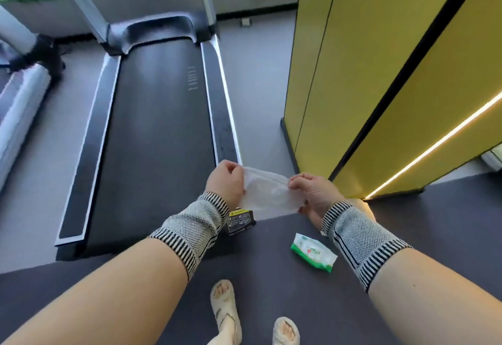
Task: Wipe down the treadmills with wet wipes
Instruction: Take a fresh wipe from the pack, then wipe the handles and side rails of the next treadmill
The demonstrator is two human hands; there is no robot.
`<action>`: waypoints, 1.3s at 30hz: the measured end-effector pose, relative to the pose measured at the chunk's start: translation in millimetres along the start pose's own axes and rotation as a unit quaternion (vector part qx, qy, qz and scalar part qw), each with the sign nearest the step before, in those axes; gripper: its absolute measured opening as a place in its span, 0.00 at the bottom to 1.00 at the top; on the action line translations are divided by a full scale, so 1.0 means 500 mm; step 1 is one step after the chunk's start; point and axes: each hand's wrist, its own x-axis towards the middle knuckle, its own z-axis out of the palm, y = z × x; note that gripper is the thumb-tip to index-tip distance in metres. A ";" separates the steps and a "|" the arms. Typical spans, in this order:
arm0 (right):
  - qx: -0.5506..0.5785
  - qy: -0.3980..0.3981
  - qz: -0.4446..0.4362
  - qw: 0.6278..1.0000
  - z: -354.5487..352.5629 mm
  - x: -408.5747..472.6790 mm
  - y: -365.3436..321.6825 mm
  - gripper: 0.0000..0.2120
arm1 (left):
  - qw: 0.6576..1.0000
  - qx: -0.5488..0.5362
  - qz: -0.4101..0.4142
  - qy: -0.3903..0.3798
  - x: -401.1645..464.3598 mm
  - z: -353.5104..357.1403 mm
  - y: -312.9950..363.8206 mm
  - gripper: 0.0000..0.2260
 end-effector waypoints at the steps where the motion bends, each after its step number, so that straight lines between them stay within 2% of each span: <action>1: -0.009 -0.016 -0.004 1.000 0.022 -0.014 -0.015 0.10 | 1.000 0.008 0.012 0.013 -0.016 -0.034 0.007 0.08; 7: -0.107 -0.079 -0.071 0.989 0.181 -0.102 -0.088 0.07 | 0.999 -0.005 0.034 0.005 -0.092 -0.229 0.009 0.12; 11: -0.143 -0.104 -0.149 0.973 0.328 -0.148 -0.123 0.07 | 0.997 -0.038 0.068 0.008 -0.125 -0.372 -0.003 0.10; 15: -0.113 -0.203 -0.146 0.962 0.518 -0.211 -0.117 0.05 | 0.991 -0.068 0.087 0.071 -0.145 -0.552 -0.046 0.09; 18: -0.164 -0.250 -0.136 0.945 0.674 -0.258 -0.072 0.08 | 0.984 -0.089 0.092 0.126 -0.152 -0.708 -0.115 0.07; 21: -0.120 -0.262 -0.122 0.950 0.835 -0.313 -0.026 0.10 | 0.981 -0.116 0.075 0.140 -0.157 -0.877 -0.189 0.06; 23: -0.104 -0.259 -0.127 0.952 0.939 -0.350 -0.006 0.10 | 0.975 -0.170 0.050 0.135 -0.155 -0.985 -0.237 0.05; 26: -0.078 -0.256 -0.132 0.955 1.074 -0.398 0.007 0.12 | 0.942 -0.303 -0.002 0.140 -0.152 -1.121 -0.292 0.02; 28: -0.048 -0.260 -0.125 0.956 1.155 -0.417 0.005 0.12 | 0.926 -0.354 -0.041 0.124 -0.141 -1.199 -0.318 0.01; 31: -0.002 -0.274 -0.117 0.954 1.278 -0.424 -0.004 0.12 | 0.912 -0.392 -0.117 0.036 -0.113 -1.291 -0.348 0.15; 34: 0.014 -0.282 -0.111 0.953 1.400 -0.399 -0.011 0.11 | 0.918 -0.359 -0.168 -0.015 -0.060 -1.361 -0.389 0.24; 37: 0.031 -0.273 -0.109 0.955 1.515 -0.337 -0.021 0.12 | 0.913 -0.370 -0.165 -0.048 0.020 -1.434 -0.424 0.35; 39: 0.047 -0.267 -0.109 0.956 1.591 -0.285 -0.031 0.12 | 0.905 -0.404 -0.132 -0.020 0.079 -1.499 -0.437 0.38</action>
